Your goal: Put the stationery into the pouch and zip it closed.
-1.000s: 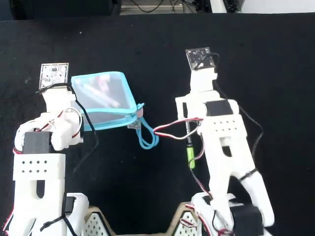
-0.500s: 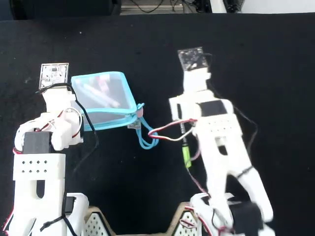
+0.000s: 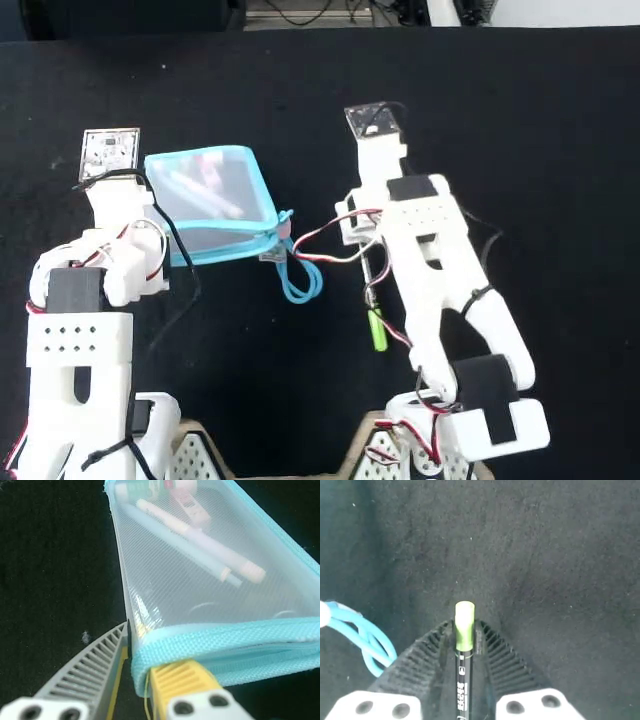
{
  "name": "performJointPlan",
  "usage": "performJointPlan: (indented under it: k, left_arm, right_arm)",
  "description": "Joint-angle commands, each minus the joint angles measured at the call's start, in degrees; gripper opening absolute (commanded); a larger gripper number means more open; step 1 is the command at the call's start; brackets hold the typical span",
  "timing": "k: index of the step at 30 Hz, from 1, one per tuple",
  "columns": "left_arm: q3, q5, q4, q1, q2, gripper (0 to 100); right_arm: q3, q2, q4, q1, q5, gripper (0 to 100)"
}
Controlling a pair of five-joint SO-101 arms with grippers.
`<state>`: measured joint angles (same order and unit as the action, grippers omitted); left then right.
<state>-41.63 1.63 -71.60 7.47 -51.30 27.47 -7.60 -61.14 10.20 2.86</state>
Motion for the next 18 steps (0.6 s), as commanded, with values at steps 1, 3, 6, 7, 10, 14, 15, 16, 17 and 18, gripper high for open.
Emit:
performJointPlan:
  k: [1, 3, 6, 7, 10, 14, 15, 16, 17, 18]
  left_arm:
    - [0.4, 0.0, 0.6, 0.2, -0.4, 3]
    - [0.4, 0.0, 0.6, 0.2, -0.4, 3]
    - [0.4, 0.0, 0.6, 0.2, -0.4, 3]
    - [0.4, 0.0, 0.6, 0.2, -0.4, 3]
    - [0.4, 0.0, 0.6, 0.2, -0.4, 3]
    - [0.4, 0.0, 0.6, 0.2, -0.4, 3]
    - [0.4, 0.0, 0.6, 0.2, -0.4, 3]
    - [0.4, 0.0, 0.6, 0.2, -0.4, 3]
    - [0.4, 0.0, 0.6, 0.2, -0.4, 3]
    - [0.4, 0.0, 0.6, 0.2, -0.4, 3]
  right_arm:
    - [-6.8, -6.2, -7.6, 0.3, -0.3, 1.1]
    - [-7.9, -9.5, -10.5, 0.4, -0.3, 1.1]
    - [-7.6, -13.7, -11.1, 0.6, -0.3, 1.1]
    - [-7.2, -14.8, -11.0, 0.4, -0.3, 1.1]
    - [-5.1, -16.6, -9.9, 0.6, -0.3, 1.1]
    - [-2.5, -16.7, -5.9, 0.6, -0.3, 1.1]
    - [-2.2, -16.7, -5.1, 0.6, -0.3, 1.1]
    - [-2.2, -16.7, -4.7, 0.6, -0.4, 1.1]
    - [-2.3, -16.7, -4.7, 0.7, -0.6, 1.1]
    - [-2.4, -17.1, -4.6, 0.7, -1.7, 1.1]
